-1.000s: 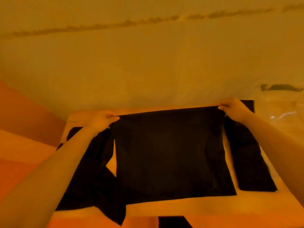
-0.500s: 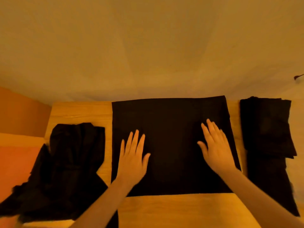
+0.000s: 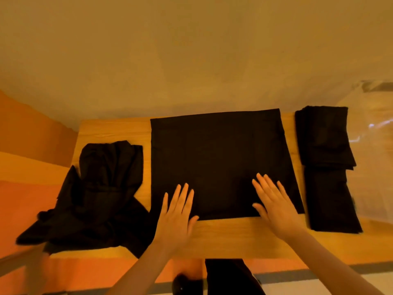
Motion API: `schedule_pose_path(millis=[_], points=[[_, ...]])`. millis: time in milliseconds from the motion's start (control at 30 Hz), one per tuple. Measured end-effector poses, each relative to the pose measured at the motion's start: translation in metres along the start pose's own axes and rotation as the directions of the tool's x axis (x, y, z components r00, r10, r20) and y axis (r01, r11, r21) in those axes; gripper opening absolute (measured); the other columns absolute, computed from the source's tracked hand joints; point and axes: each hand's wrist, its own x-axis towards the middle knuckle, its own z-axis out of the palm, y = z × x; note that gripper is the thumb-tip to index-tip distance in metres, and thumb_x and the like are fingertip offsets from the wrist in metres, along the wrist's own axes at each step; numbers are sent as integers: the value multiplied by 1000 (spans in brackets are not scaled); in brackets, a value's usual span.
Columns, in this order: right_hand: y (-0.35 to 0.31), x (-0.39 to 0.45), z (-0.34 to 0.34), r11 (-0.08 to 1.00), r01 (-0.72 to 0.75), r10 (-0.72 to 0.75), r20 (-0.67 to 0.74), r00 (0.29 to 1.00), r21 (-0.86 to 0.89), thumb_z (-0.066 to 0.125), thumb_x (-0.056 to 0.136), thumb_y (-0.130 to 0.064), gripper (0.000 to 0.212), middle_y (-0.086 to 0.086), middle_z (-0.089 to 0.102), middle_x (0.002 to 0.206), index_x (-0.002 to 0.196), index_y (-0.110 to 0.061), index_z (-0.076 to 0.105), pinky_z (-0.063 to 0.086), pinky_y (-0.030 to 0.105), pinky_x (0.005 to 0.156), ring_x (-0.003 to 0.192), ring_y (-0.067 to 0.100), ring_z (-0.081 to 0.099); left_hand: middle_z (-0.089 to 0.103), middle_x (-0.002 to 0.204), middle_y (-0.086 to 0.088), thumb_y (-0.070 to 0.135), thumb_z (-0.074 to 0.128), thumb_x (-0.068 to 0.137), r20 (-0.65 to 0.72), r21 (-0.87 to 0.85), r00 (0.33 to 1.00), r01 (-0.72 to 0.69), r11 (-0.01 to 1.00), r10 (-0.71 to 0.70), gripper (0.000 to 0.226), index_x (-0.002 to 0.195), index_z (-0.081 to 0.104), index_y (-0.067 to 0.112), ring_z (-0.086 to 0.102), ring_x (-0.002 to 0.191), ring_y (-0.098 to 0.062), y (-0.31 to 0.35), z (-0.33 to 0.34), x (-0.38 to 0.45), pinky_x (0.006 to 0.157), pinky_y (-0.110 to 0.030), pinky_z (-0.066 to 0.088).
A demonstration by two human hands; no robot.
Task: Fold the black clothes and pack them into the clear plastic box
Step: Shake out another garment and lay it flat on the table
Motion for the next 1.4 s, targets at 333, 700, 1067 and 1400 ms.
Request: schedule_pose_path(millis=[333,700,1067,1400], points=[[-15,-91,39,996,61,-51,141,989,-66,13,89,-69,80,5,22,151,149,-18,-1,3,37,113,144,17,1,34,146,-13,65,32,82,163,5,985,-60,998,58,82,141,27,7,22,137,-28,4,23,-79,111,-41,3],[1,-147,46,982,92,-88,35,996,-168,39,98,-25,37,5,52,135,135,-18,37,6,37,113,144,13,11,67,116,-3,11,91,39,-62,83,974,-214,973,220,78,113,67,16,62,109,-20,-9,35,-120,88,-38,51],[8,-137,44,955,173,-199,-86,976,-241,85,39,8,73,9,67,113,108,-12,69,33,35,106,104,24,65,57,130,-8,44,90,41,8,79,975,-221,972,221,106,131,42,13,58,115,-24,-5,23,-123,89,-41,50],[16,-137,39,968,210,-220,-66,973,-135,85,44,9,70,10,67,114,109,-11,68,52,40,82,104,24,65,59,127,-11,0,84,43,-151,91,971,-174,981,187,86,124,58,9,54,120,-27,18,42,-97,100,-42,41]])
